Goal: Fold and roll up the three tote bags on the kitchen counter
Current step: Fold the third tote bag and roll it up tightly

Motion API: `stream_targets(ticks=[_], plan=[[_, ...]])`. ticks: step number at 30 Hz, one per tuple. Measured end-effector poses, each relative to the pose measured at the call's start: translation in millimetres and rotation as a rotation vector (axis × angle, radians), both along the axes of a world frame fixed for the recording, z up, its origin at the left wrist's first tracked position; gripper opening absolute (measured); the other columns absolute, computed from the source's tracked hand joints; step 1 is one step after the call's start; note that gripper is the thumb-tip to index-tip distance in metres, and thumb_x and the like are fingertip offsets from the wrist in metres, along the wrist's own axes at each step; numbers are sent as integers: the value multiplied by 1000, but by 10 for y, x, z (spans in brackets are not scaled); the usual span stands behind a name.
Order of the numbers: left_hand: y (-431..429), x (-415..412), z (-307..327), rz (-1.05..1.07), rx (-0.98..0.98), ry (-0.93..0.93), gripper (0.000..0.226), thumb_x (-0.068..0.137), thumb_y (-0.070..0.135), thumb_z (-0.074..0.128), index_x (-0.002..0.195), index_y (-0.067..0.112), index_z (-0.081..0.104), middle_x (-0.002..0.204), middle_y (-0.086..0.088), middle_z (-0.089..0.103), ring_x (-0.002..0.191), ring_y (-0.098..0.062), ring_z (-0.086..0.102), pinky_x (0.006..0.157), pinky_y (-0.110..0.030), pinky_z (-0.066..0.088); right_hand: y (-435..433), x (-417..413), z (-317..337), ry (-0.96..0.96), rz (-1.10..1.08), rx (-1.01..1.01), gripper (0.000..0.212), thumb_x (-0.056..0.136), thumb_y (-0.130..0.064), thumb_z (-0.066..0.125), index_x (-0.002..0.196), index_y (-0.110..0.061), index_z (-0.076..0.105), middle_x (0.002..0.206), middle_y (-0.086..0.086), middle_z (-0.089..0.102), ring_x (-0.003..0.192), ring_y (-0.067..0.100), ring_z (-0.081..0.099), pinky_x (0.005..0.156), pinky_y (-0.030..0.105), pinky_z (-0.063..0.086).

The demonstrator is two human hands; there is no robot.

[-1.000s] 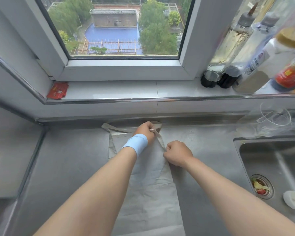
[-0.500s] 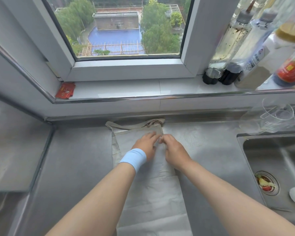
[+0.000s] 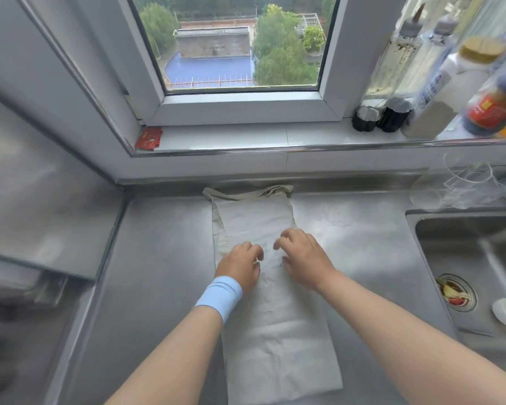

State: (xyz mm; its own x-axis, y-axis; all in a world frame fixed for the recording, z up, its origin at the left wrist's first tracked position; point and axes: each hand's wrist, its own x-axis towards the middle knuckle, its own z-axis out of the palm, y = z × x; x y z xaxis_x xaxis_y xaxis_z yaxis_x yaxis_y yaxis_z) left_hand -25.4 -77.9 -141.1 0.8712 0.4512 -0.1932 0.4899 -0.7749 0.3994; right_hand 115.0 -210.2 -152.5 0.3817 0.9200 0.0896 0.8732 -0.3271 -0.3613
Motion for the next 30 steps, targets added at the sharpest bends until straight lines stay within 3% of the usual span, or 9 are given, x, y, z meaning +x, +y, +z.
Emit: stream_targets(ticks=[6,11,13,15,18,22,25,28,30], plan=[[-499,-637,-34,-197,59,166,40,90,38,51,130,32,49,136,3,42,127,-22,40,97,-35,38,-435,-602,24,178,-11,-418,24,90,-24,53,114,-26,59,113,-1,61,106,22,59,84,32,43],[-779,-1055,-136,-190,153,408,75,93,40,50,153,30,8,162,-2,-8,149,-26,-3,120,-44,9,-836,-1009,13,93,29,-347,29,90,-32,56,116,-22,58,112,3,53,104,26,53,82,34,41],[-895,-1106,-60,-151,147,355,71,93,31,53,152,29,15,161,-4,-3,148,-26,2,119,-42,12,-986,-1122,47,62,60,-333,33,86,-38,60,114,-22,57,110,2,52,101,25,53,80,34,41],[-1033,-1144,33,-160,86,266,56,91,23,54,143,29,35,154,-1,20,141,-25,20,111,-37,25,-1147,-1232,81,93,97,-367,41,77,-50,65,109,-27,54,106,-4,48,97,21,52,76,31,37],[-1213,-1241,77,-203,25,232,34,90,32,55,123,30,54,131,2,41,126,-22,39,97,-35,38,-1343,-1333,78,67,182,-424,50,65,-59,68,104,-32,52,106,-8,43,95,17,48,74,28,35],[-1290,-1402,6,-228,12,287,55,78,54,62,125,30,51,135,3,37,127,-20,34,102,-37,40,-1460,-1371,83,-38,248,-467,47,70,-56,68,110,-33,60,124,-5,47,106,19,51,79,32,47],[-1303,-1459,-3,-243,1,292,72,70,62,67,131,30,46,140,4,33,133,-19,29,105,-38,39,-1491,-1417,78,-170,319,-471,34,86,-44,56,110,-25,70,130,-7,53,105,23,57,74,31,44],[-1313,-1489,59,-239,-27,333,77,69,57,72,135,32,42,142,6,33,134,-17,30,103,-38,41,-1459,-1474,152,-201,258,-412,31,93,-33,45,99,-19,71,114,-4,65,91,27,64,66,32,41],[-1293,-1464,152,-201,-19,333,58,79,40,68,133,31,46,138,5,41,128,-20,42,99,-37,44,-1412,-1444,303,-138,142,-359,25,95,-32,42,91,-19,62,95,0,68,81,28,65,62,33,40]])
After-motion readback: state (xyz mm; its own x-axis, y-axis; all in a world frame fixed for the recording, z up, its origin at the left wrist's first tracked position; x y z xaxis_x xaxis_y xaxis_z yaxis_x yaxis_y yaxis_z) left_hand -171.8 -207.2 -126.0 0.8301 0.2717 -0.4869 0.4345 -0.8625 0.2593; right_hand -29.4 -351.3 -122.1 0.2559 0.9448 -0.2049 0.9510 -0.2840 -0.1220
